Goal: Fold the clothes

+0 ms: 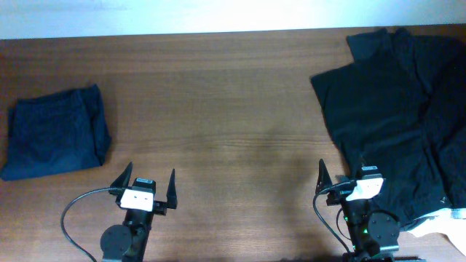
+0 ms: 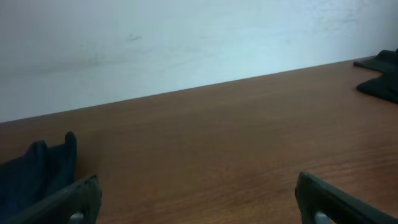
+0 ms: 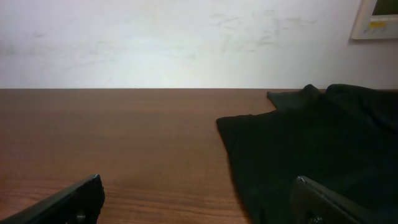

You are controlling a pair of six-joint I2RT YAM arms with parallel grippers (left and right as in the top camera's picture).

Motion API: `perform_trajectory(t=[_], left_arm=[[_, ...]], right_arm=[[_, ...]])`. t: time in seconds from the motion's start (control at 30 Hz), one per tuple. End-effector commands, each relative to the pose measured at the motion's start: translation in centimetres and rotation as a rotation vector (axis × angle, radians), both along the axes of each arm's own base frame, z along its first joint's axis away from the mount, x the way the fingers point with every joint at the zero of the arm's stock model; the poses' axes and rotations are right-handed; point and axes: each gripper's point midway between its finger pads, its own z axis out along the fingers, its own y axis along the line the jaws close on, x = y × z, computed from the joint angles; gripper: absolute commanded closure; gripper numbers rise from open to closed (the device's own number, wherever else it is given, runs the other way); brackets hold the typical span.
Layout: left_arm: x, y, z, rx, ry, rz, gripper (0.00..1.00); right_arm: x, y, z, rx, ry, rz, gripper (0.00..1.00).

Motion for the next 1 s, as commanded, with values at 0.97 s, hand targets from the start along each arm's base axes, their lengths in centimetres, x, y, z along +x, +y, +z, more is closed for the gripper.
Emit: perform_trajectory(t=[0.97], left_arm=[[0.15,1.42,-0.26,-0.063,0.013,0.089,0.01]], right_arm=[[-0.02,-0.03,-0.27,-0.008,0.005,-0.003,0.01]])
